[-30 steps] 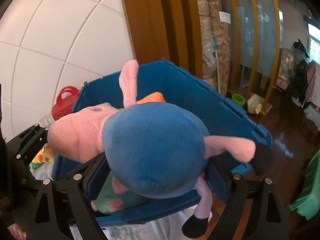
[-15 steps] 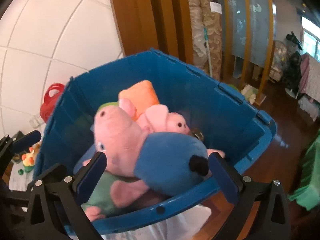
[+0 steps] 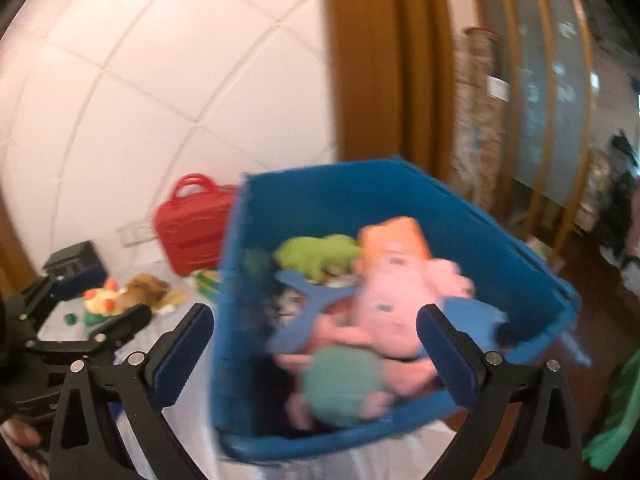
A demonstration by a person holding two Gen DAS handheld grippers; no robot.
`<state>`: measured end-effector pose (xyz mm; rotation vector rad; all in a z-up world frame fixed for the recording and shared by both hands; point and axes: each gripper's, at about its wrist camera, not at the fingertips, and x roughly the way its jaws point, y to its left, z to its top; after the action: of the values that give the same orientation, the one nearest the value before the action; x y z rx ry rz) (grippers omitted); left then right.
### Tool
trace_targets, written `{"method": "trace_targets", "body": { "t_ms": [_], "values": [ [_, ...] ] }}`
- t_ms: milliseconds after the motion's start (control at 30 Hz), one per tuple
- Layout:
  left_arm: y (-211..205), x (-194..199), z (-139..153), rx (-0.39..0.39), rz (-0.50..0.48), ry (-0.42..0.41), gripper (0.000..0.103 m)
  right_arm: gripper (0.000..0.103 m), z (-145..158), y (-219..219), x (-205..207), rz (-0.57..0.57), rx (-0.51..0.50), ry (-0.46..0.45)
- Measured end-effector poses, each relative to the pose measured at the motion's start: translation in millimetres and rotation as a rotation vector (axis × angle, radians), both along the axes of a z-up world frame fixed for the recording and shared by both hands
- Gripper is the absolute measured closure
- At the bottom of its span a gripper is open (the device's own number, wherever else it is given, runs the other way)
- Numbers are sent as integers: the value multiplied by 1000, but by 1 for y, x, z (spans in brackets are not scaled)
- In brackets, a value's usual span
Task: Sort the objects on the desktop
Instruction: 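Move both tools back toward the table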
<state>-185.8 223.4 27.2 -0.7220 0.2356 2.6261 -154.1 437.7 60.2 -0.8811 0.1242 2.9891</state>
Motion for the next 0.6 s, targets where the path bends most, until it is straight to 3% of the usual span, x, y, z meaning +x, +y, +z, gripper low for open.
{"method": "trace_targets", "body": {
  "t_ms": [233, 600],
  "values": [
    [-94, -8, -22, -9, 176, -33, 21, 0, 3, -93, -26, 180, 15, 12],
    [-238, -38, -89, -29, 445, -179, 21, 0, -59, -199, -102, 329, 3, -140]
  ]
}}
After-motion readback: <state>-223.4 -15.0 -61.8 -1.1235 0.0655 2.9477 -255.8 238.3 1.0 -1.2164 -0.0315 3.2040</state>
